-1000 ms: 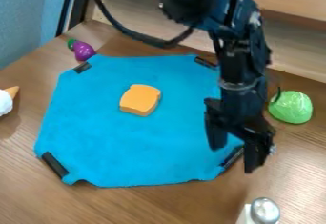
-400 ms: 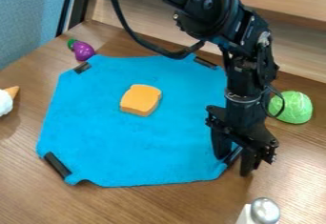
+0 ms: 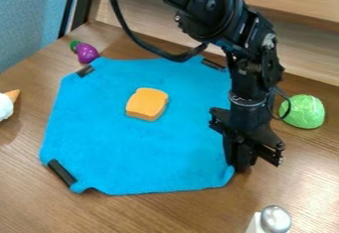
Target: Fold the cloth from the right to the left
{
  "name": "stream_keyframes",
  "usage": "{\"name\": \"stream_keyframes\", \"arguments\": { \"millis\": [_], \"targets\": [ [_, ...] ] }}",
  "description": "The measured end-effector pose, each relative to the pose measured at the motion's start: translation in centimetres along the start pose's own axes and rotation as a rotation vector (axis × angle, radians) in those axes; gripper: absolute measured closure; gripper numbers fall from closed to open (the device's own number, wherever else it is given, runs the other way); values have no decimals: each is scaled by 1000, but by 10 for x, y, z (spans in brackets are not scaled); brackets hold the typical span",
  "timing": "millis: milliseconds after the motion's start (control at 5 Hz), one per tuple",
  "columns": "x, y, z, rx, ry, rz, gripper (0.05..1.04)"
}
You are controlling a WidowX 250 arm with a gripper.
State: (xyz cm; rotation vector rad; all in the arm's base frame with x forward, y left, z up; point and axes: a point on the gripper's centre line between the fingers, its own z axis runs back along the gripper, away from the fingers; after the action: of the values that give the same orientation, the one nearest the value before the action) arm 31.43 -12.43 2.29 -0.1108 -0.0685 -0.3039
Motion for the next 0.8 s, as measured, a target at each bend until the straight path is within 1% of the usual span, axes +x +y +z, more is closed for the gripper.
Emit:
{"name": "stream_keyframes", "arguments": {
  "millis": [200,400,600,800],
  "targets": [
    [-1,0,1,-22,-6,11,1013],
    [-3,1,6,-69,4,-2,1022],
    [2,31,34,-119,-72,27,1024],
    [0,65,58,-154,-137,68,1024]
  ]
}}
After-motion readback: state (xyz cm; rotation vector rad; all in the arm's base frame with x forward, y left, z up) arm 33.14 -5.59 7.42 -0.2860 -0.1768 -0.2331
